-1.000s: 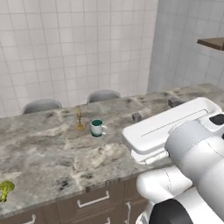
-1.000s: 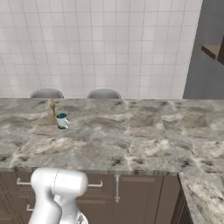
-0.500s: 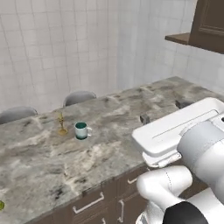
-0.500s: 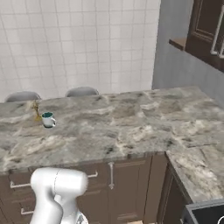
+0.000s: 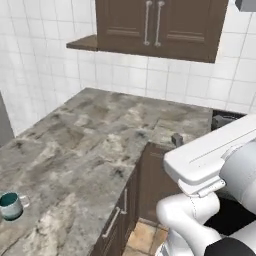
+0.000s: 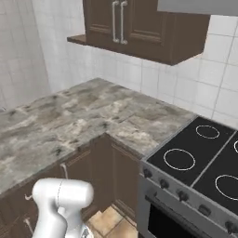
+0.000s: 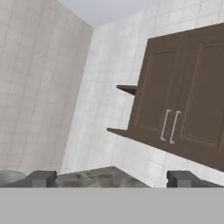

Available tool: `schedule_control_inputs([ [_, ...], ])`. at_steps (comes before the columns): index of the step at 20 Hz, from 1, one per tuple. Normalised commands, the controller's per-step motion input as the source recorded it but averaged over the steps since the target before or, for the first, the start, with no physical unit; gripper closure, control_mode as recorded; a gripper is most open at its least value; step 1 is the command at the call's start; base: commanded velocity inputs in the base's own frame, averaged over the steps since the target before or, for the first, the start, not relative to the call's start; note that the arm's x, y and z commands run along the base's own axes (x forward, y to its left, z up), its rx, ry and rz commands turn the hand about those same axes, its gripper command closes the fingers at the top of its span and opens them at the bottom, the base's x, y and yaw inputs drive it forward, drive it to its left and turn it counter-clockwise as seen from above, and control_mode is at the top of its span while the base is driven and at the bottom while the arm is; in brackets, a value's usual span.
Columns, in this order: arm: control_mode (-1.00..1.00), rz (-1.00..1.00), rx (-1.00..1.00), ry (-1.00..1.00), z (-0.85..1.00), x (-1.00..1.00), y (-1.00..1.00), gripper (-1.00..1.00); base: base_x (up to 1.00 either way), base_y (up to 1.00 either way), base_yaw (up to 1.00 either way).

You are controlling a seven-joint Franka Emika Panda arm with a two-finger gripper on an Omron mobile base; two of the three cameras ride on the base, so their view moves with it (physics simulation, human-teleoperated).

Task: Open the cabinet directly in front. Then move the liquor and the mug to the dining counter with the candle on it.

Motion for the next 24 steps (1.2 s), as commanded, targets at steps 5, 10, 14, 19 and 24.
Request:
schedule_control_inputs([
  [5,1.0,0.0,0.0,0.0,0.0,0.0,0.0,-1.0,0.0,0.0,-1.0],
  [10,1.0,0.0,0.0,0.0,0.0,0.0,0.0,-1.0,0.0,0.0,-1.0],
  [14,1.0,0.0,0.0,0.0,0.0,0.0,0.0,-1.0,0.0,0.0,-1.0],
  [19,1.0,0.0,0.0,0.0,0.0,0.0,0.0,-1.0,0.0,0.0,-1.0],
  [24,1.0,0.0,0.0,0.0,0.0,0.0,0.0,-1.0,0.0,-0.03,-1.0],
])
